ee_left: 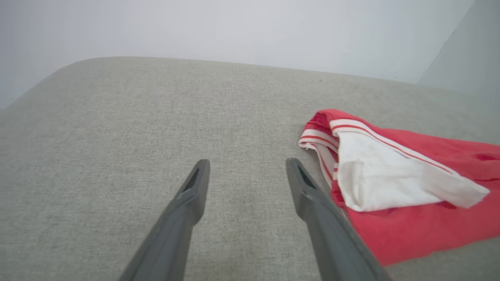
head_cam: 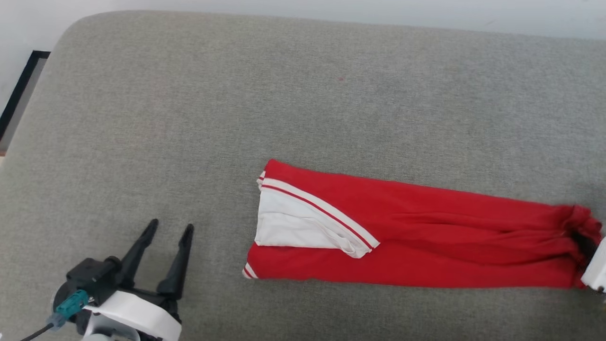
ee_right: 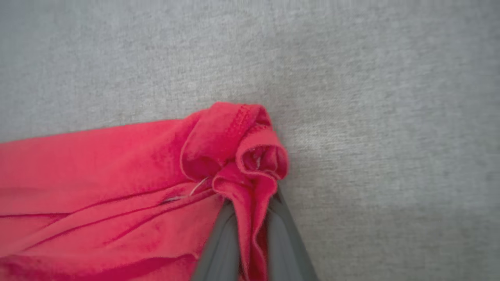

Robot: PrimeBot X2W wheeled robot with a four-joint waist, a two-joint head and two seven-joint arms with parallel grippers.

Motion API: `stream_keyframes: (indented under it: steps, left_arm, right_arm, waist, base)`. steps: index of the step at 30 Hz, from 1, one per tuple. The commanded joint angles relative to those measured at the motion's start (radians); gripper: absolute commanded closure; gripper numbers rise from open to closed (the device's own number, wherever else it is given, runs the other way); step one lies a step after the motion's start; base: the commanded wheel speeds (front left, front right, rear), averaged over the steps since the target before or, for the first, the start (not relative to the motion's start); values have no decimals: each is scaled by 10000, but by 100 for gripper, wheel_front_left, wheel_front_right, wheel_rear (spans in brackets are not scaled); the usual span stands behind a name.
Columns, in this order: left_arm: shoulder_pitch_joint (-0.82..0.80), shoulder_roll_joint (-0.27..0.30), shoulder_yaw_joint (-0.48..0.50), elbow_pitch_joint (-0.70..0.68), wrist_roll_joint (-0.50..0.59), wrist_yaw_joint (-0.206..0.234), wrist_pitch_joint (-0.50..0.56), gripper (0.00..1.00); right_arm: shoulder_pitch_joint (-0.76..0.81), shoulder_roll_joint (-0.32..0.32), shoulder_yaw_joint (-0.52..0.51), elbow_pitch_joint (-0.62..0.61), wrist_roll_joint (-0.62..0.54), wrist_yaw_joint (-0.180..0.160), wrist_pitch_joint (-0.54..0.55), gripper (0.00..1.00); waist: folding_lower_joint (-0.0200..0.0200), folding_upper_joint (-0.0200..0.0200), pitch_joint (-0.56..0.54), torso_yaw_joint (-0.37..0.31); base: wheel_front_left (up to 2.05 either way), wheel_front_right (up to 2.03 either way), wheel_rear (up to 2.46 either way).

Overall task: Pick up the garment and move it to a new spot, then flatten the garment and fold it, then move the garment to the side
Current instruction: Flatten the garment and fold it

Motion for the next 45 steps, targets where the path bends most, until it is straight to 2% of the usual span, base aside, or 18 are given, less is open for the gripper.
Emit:
stream_keyframes:
  steps: [1, 11, 15, 17, 23, 24, 29, 34, 41, 45]
  left_arm:
    - [112, 27, 136, -123, 100, 24, -47, 0]
    - [349, 125, 691, -555, 415, 24, -48, 0]
    - [413, 125, 778, -633, 494, 24, -48, 0]
    - [432, 76, 773, -677, 512, 24, -48, 0]
    - [471, -122, 747, -938, 628, 24, -48, 0]
    - [471, -122, 747, -938, 628, 24, -48, 0]
    - [480, -236, 691, -1276, 393, 24, -48, 0]
    - [332, -233, 788, -1504, 309, 24, -48, 0]
    - [-51, -305, 527, -1679, -60, 24, -48, 0]
    - [-283, -362, 410, -1662, -173, 24, -48, 0]
  right_arm:
    - [-82, -128, -296, 40, -117, -60, -107, 100]
    - [-291, -1166, -2545, -652, -517, -35, -86, 100]
    - [-194, -1237, -2861, -994, -534, -34, 47, 100]
    - [-11, -1200, -2633, -1253, -485, -34, 180, 100]
    - [581, -999, -947, -2390, -133, -32, 586, 100]
    - [581, -999, -947, -2390, -133, -32, 586, 100]
    - [864, -964, 1002, -3761, 183, -34, 966, 100]
    - [509, -756, 2999, -4708, 258, -32, 1346, 100]
    - [-445, -319, 5357, -4556, 107, -34, 1457, 100]
    - [-954, -230, 6057, -3931, 58, -32, 1342, 100]
  waist:
    - [0, -1, 8, -193]
    - [0, -1, -33, -924]
    - [0, -1, -159, -1101]
    - [0, -1, -236, -1163]
    - [0, -1, -442, -1180]
    - [0, -1, -442, -1180]
    - [0, -1, -431, -1003]
    - [0, -1, -224, -682]
    - [0, -1, 206, -90]
    - [0, -1, 442, 200]
  base:
    - [0, 0, 0]
    - [0, 0, 0]
    - [0, 0, 0]
    - [0, 0, 0]
    - [0, 0, 0]
    - [0, 0, 0]
    - [0, 0, 0]
    - [0, 0, 0]
    - [0, 0, 0]
    - [0, 0, 0]
